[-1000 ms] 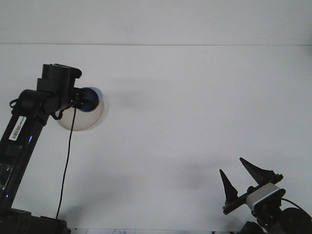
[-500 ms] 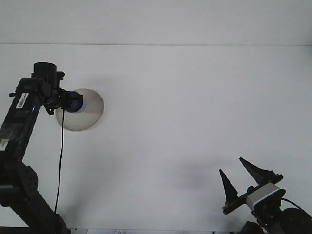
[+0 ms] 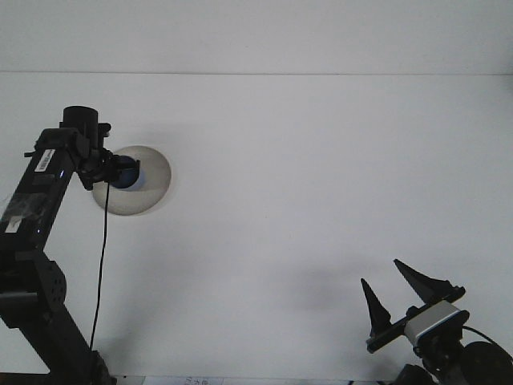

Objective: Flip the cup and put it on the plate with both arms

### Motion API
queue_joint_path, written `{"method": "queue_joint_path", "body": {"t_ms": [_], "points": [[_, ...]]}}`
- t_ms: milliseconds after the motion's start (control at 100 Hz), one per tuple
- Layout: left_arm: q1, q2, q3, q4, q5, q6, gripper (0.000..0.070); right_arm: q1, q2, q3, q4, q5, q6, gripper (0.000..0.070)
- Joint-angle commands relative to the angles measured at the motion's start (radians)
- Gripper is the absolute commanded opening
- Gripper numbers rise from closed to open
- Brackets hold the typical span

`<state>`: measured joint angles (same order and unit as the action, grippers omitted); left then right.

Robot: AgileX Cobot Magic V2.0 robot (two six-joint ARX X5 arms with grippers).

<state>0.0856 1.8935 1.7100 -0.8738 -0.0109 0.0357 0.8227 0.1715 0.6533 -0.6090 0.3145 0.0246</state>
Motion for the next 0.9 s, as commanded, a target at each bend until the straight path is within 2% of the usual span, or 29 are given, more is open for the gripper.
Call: {"method": "queue_joint_path", "body": {"t_ms": [0, 40, 150, 190, 560, 800, 890], "points": [[0.002, 0.018, 0.017, 0.012, 0.005, -0.012, 0.0049, 0.007, 0.000, 0.007, 0.015, 0.002, 0.014, 0.0477], [0.002, 0.018, 0.017, 0.015, 0.005, -0.017, 0.0133, 0.007, 0.000, 0.007, 0.018, 0.002, 0.013, 0.0477], [0.002, 0.018, 0.024, 0.011, 0.005, -0.026, 0.0461, 0.007, 0.000, 0.007, 0.024, 0.002, 0.014, 0.0477], [0.002, 0.018, 0.031, 0.007, 0.005, -0.028, 0.0518, 0.007, 0.000, 0.007, 0.025, 0.002, 0.013, 0.0477], [0.002, -0.032, 0.251, -0.122, 0.012, -0.052, 0.0520, 0.007, 0.000, 0.007, 0.025, 0.002, 0.013, 0.0477], [-0.010, -0.253, 0.260, -0.135, 0.012, -0.057, 0.0520, 0.007, 0.000, 0.007, 0.031, 0.011, 0.002, 0.0477], [-0.024, -0.360, 0.251, -0.129, 0.012, -0.063, 0.0519, 0.007, 0.000, 0.007, 0.037, 0.040, -0.005, 0.0478]]}}
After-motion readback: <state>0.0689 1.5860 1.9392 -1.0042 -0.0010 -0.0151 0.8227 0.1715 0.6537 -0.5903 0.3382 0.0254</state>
